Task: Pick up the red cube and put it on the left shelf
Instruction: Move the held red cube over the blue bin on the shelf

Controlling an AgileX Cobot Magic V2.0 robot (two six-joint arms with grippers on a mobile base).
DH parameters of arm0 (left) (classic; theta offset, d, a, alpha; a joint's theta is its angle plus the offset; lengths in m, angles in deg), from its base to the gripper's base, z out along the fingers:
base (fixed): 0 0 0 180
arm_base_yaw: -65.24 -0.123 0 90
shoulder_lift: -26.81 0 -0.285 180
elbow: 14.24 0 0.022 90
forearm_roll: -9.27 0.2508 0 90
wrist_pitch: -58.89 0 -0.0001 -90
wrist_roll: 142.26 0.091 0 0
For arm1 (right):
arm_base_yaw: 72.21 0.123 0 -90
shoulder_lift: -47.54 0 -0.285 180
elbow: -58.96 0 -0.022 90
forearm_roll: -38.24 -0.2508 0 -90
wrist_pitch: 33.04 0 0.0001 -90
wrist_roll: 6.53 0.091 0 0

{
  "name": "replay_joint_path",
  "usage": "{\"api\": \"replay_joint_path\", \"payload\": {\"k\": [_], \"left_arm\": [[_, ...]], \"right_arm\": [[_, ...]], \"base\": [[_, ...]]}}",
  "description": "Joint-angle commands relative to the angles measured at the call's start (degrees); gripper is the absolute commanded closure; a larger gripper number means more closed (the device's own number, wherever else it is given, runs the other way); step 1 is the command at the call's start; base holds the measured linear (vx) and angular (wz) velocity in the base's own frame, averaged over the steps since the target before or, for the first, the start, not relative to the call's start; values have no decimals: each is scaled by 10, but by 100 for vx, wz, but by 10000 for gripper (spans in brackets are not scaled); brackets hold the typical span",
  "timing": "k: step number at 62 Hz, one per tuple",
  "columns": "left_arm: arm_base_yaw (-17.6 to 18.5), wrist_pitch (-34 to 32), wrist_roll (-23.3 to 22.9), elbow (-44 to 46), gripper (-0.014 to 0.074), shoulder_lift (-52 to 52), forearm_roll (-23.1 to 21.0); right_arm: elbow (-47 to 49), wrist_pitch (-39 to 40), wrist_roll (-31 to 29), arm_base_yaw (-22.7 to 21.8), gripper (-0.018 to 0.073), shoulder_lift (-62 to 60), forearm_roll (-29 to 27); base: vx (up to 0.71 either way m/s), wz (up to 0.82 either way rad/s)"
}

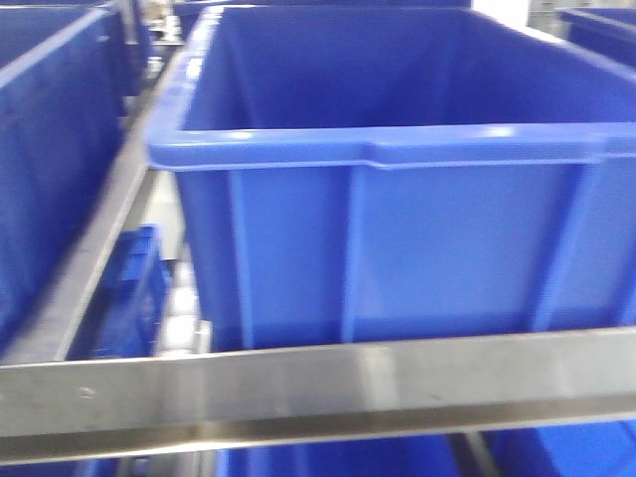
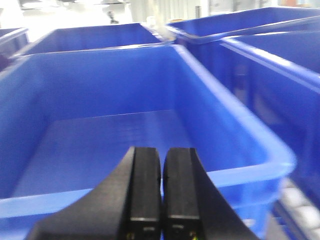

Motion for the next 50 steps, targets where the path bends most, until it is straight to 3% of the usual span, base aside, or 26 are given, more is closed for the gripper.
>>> {"api": "replay_joint_path", "payload": {"k": [1, 50], "left_arm": [[2, -48, 1, -13, 491, 5, -3], [2, -48, 1, -13, 491, 5, -3]], "right_arm": [[17, 50, -1, -4, 502, 5, 8], [17, 50, -1, -4, 502, 5, 8]], "base": [[9, 52], [3, 10]]}}
